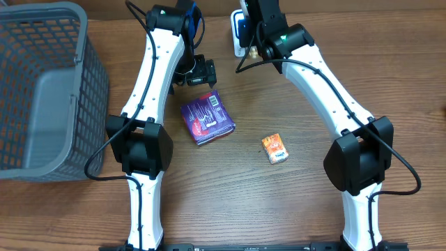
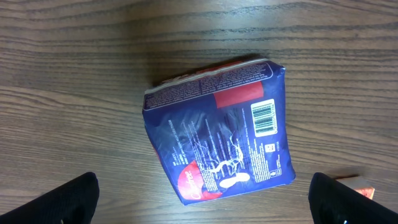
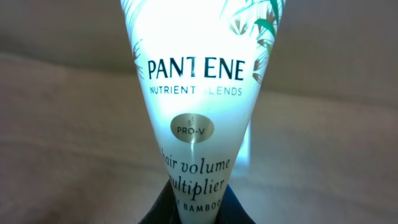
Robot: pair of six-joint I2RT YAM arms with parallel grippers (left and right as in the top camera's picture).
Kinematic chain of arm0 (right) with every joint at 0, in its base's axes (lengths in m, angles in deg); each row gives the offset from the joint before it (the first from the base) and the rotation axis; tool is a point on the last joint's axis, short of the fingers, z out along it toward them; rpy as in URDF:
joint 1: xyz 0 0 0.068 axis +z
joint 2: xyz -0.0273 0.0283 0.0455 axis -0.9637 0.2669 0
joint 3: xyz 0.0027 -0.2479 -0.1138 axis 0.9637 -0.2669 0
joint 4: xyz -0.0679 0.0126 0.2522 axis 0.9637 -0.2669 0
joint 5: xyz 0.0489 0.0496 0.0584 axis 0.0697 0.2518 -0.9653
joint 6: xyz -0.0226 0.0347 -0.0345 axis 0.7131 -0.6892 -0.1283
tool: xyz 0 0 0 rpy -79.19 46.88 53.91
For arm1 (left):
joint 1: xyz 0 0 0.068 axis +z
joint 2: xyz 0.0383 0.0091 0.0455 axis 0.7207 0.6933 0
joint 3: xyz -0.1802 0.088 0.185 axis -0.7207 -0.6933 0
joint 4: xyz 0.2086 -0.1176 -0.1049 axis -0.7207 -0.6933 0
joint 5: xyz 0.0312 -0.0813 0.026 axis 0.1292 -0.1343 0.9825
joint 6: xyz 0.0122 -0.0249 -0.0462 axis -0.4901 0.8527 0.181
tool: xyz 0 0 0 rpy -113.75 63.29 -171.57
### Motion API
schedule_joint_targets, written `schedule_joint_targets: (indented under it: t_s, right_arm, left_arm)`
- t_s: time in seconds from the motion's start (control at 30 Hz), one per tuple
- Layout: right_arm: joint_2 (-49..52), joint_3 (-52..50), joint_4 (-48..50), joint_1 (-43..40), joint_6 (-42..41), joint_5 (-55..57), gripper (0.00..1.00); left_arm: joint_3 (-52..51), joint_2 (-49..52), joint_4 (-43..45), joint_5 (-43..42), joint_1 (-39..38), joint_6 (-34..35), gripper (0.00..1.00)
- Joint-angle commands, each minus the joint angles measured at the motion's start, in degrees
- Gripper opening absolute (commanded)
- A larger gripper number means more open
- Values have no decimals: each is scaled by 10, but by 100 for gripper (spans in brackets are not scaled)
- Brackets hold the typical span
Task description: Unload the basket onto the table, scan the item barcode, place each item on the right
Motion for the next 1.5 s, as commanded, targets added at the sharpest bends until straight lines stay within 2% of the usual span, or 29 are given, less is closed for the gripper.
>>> schedule_joint_targets:
  t_s: [0.0, 0.27, 0.97, 1.2, 1.47]
  right_arm:
    - [25, 14, 49, -2, 14, -19, 4]
    - [85, 14, 97, -3, 14, -18, 4]
    - [87, 15, 97, -37, 9, 1, 4]
    - [58, 51, 39, -78, -71, 1, 4]
    - [-34, 72, -78, -205, -144, 10, 4]
  left_arm:
    - [9, 0, -2, -5, 2, -1, 100]
    - [9, 0, -2, -5, 2, -1, 100]
    - [9, 0, -1, -5, 2, -1, 100]
    - [9, 0, -1, -5, 2, -1, 100]
    - [9, 0, -1, -5, 2, -1, 100]
